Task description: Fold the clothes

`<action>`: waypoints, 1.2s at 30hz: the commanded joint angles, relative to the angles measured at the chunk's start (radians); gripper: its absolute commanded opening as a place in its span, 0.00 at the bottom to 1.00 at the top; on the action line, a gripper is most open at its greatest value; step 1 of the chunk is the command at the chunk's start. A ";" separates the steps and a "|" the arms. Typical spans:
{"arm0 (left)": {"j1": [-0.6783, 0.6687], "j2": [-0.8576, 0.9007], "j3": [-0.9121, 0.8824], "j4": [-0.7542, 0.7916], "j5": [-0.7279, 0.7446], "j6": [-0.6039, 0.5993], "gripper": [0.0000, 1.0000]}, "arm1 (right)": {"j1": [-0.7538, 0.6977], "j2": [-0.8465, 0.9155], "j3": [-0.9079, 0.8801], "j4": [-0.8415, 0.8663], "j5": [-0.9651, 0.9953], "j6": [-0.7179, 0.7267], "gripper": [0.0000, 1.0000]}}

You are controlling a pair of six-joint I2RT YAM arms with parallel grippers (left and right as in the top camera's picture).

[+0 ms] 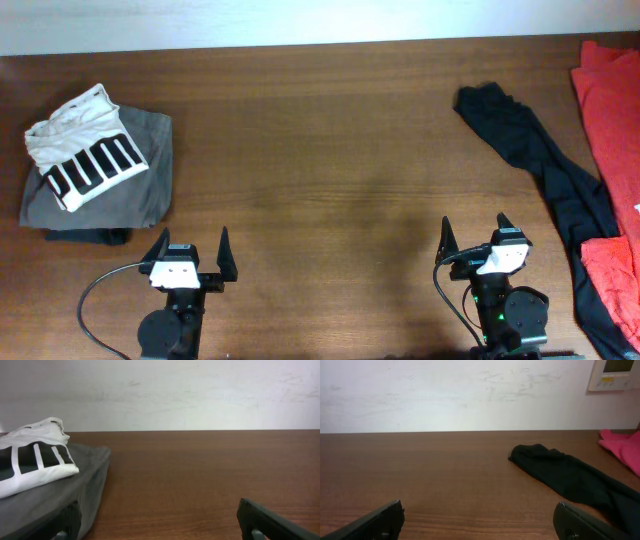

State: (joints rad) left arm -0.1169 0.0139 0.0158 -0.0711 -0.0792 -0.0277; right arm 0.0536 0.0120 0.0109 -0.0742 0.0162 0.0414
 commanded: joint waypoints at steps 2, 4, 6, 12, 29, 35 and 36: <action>-0.005 -0.008 -0.007 -0.002 -0.004 -0.003 0.99 | -0.008 -0.006 -0.005 -0.008 -0.005 -0.004 0.99; -0.005 -0.008 -0.007 -0.002 -0.004 -0.003 0.99 | -0.008 -0.006 -0.005 -0.008 -0.005 -0.004 0.99; -0.005 -0.008 -0.007 -0.002 -0.003 -0.003 0.99 | -0.008 -0.006 -0.005 -0.008 -0.005 -0.004 0.99; -0.005 -0.008 -0.007 -0.002 0.028 -0.003 0.99 | -0.008 -0.006 -0.005 -0.007 -0.005 -0.004 0.99; -0.005 0.126 0.216 -0.173 0.087 -0.100 0.99 | -0.008 -0.003 0.069 -0.131 -0.064 0.185 0.99; -0.005 0.342 0.430 -0.303 0.087 -0.089 0.99 | -0.008 0.045 0.237 -0.329 -0.055 0.185 0.99; -0.005 0.380 0.463 -0.317 0.086 -0.077 0.99 | -0.008 0.064 0.273 -0.369 -0.053 0.185 0.99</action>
State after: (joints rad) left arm -0.1169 0.2924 0.3767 -0.3565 -0.0067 -0.1143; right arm 0.0536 0.0387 0.1699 -0.3866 -0.0288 0.2115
